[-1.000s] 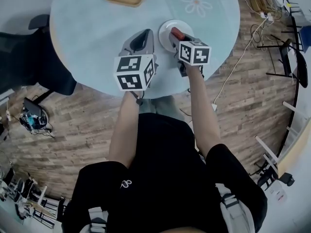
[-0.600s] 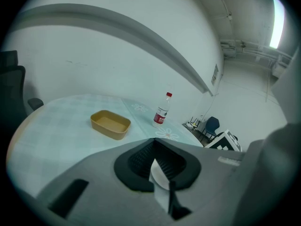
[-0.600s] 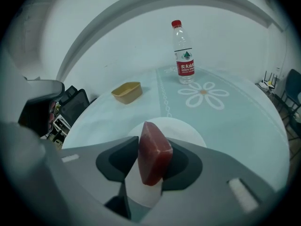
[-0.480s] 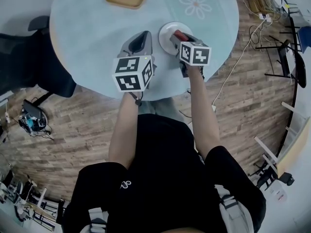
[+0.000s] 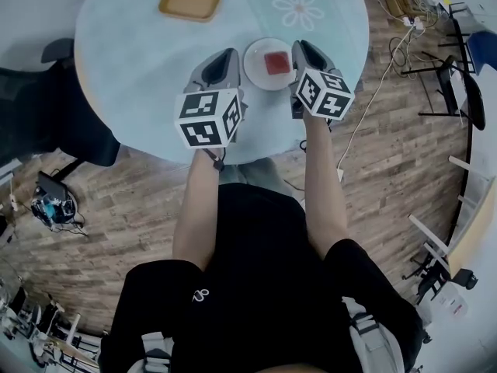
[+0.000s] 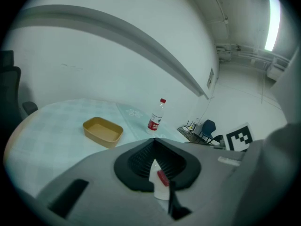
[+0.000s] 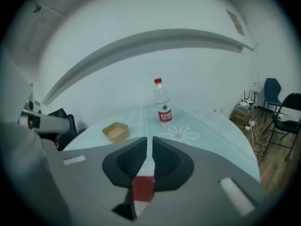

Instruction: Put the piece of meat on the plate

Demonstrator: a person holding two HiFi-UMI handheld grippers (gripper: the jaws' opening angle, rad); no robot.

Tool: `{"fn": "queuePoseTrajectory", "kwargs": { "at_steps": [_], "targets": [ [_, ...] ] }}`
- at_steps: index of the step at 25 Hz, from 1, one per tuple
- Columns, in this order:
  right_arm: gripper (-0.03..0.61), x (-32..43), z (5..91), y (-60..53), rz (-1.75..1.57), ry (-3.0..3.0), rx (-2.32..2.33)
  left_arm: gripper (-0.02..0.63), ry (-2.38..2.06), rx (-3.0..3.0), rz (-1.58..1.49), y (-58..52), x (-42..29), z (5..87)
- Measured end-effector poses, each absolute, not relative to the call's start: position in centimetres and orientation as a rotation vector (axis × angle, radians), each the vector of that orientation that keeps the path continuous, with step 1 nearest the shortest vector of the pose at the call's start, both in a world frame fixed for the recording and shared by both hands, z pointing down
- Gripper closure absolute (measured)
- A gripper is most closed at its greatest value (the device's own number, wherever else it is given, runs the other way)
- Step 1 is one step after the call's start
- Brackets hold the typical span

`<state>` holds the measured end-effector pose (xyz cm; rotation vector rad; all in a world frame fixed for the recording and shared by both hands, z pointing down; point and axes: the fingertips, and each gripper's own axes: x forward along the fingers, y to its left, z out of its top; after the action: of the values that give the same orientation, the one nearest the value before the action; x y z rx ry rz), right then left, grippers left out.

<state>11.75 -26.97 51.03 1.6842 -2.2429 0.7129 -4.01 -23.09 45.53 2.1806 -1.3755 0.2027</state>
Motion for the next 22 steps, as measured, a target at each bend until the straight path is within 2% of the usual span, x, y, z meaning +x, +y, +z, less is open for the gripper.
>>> {"fn": "queuePoseTrajectory", "kwargs": {
  "at_steps": [2,10,16,22],
  "targets": [
    [0.572,12.6,46.7,-27.4,0.648,-2.318,1.764,0.618,-1.392,2.221,0.181,-23.4,-3.5,43.6],
    [0.569,14.1,30.6,-23.5,0.168,-2.629,1.794,0.618,-1.557,2.453,0.051,-23.6,-1.7,33.5],
    [0.569,16.7,28.5,-21.1,0.173,-2.577,1.863,0.618,-1.707,2.527,0.009,-22.3,-1.5,27.4],
    [0.569,15.6,28.4,-20.3,0.121,-2.618,1.781,0.618,-1.706,2.552,-0.027,-21.2,-0.2,26.2]
  ]
}}
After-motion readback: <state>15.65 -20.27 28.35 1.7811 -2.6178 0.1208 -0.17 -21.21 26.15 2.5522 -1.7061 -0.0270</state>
